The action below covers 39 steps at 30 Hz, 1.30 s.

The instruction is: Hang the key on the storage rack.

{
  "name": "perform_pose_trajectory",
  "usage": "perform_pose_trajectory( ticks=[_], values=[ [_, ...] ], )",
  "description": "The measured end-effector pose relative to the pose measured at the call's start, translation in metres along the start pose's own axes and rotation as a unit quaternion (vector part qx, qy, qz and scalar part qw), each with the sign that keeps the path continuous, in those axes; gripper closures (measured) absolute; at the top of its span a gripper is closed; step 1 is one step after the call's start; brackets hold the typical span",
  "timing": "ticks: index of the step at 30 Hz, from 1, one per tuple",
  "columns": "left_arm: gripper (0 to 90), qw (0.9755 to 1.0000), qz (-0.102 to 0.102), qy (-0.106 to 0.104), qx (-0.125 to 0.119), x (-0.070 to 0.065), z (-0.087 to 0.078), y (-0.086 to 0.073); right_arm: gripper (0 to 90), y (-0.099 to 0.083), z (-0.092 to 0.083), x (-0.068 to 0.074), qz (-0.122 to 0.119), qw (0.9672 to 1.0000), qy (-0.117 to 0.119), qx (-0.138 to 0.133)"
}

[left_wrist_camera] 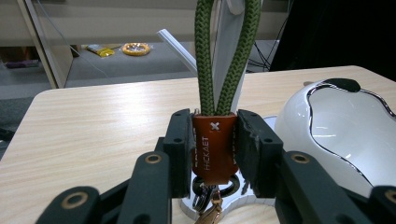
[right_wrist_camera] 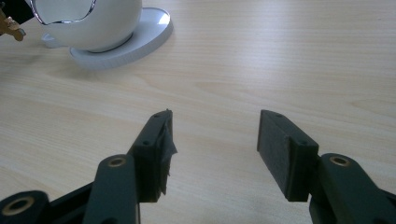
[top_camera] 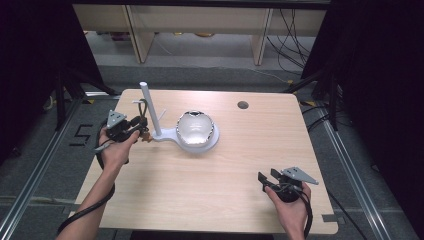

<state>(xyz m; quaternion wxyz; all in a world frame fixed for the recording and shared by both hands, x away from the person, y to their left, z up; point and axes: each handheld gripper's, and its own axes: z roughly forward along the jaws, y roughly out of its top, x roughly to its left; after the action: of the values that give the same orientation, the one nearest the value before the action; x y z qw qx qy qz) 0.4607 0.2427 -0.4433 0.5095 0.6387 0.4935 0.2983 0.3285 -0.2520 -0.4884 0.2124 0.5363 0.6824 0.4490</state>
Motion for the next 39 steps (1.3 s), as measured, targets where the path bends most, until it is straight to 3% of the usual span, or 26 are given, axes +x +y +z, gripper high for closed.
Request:
perform_pose_trajectory(
  ticks=[9,20,34,36,37,38,39],
  values=[
    [57.2,0.9999,0.006,0.010,-0.001,0.003,-0.006,-0.006,46.5,0.000,0.000,0.000,0.000,1.0000,-0.001,0.001],
    [43.2,0.9996,0.020,0.012,-0.017,0.004,-0.027,-0.013,46.3,0.000,0.000,0.000,0.000,1.0000,-0.002,0.000],
    [36.9,0.9992,0.021,0.009,-0.033,0.002,-0.064,-0.046,46.2,0.000,0.001,0.000,-0.001,1.0000,0.001,-0.003],
    [36.5,0.9993,0.020,0.008,-0.030,0.001,-0.068,-0.052,46.2,0.000,0.000,0.000,-0.005,0.9999,-0.009,0.007],
    [36.4,0.9993,0.021,0.006,-0.030,0.000,-0.069,-0.055,46.2,0.000,-0.001,0.001,-0.003,0.9999,-0.007,0.007],
    [36.2,0.9993,0.021,0.005,-0.031,-0.001,-0.071,-0.058,46.2,0.000,-0.002,0.005,0.022,0.9996,-0.008,0.015],
    [36.1,0.9992,0.021,0.003,-0.034,-0.001,-0.071,-0.061,46.2,0.000,0.000,0.002,0.003,1.0000,-0.005,0.008]
  ],
)
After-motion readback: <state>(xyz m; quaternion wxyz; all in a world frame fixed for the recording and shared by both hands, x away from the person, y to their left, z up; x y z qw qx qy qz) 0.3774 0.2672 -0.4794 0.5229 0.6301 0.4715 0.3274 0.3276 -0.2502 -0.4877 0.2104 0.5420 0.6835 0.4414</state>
